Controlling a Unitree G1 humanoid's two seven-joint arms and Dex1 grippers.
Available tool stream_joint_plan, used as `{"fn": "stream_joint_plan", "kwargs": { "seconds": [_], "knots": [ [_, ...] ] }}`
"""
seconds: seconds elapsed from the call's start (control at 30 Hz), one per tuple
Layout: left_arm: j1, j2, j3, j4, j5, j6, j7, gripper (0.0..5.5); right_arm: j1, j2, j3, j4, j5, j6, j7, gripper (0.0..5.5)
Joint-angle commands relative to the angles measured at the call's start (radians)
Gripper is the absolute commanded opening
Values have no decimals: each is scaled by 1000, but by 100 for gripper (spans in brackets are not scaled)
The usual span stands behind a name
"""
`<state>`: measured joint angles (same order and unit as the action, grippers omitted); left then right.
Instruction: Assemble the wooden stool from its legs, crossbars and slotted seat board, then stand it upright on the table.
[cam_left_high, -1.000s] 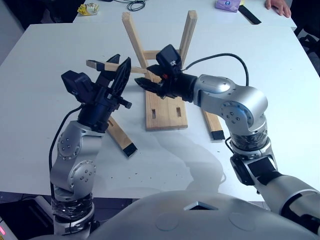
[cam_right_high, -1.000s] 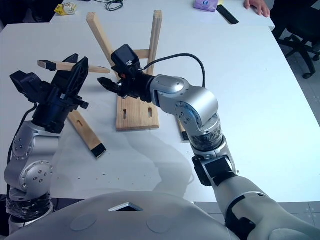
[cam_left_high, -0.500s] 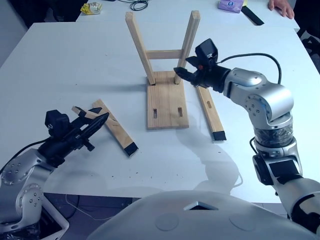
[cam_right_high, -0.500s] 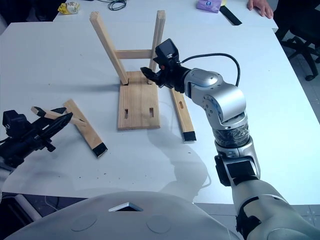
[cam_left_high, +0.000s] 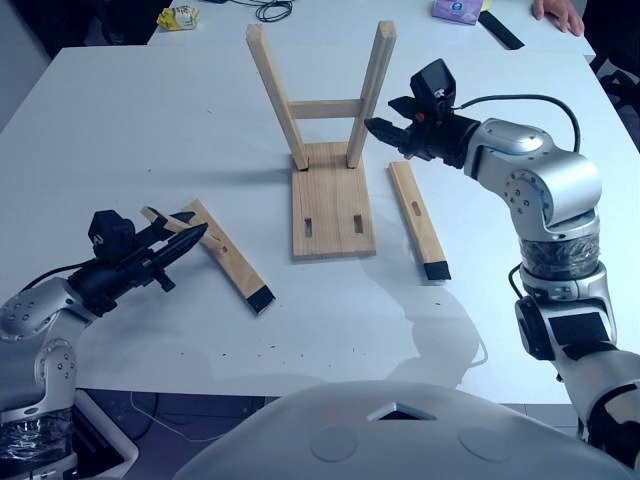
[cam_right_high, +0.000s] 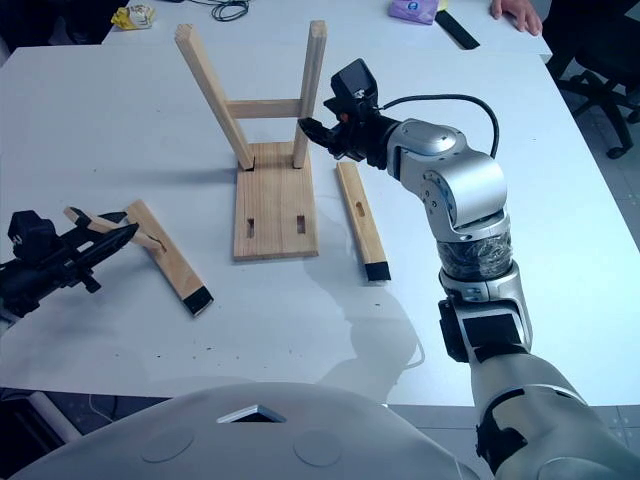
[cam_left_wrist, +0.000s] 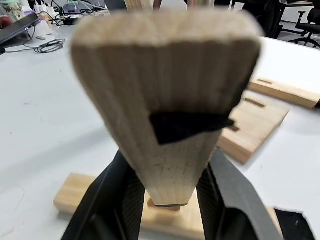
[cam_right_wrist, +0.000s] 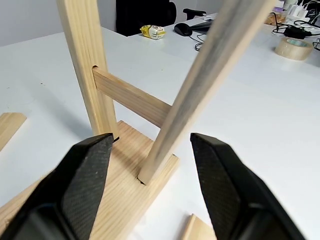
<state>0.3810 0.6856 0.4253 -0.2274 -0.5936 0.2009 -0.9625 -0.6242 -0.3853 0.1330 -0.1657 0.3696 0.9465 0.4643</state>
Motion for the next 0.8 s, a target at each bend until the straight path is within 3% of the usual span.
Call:
{"fn": "stream_joint_plan", "kwargs": {
  "seconds": [0.03,0.8],
  "knots": [
    [-2,-18,-23,27,41,-49,-15,131,-38,-12,1,24,-10,-15,28,285],
    [-84,32,-20,105,72,-119,-79,131,-28,-29,14,38,-40,-24,81,285]
  ]
}}
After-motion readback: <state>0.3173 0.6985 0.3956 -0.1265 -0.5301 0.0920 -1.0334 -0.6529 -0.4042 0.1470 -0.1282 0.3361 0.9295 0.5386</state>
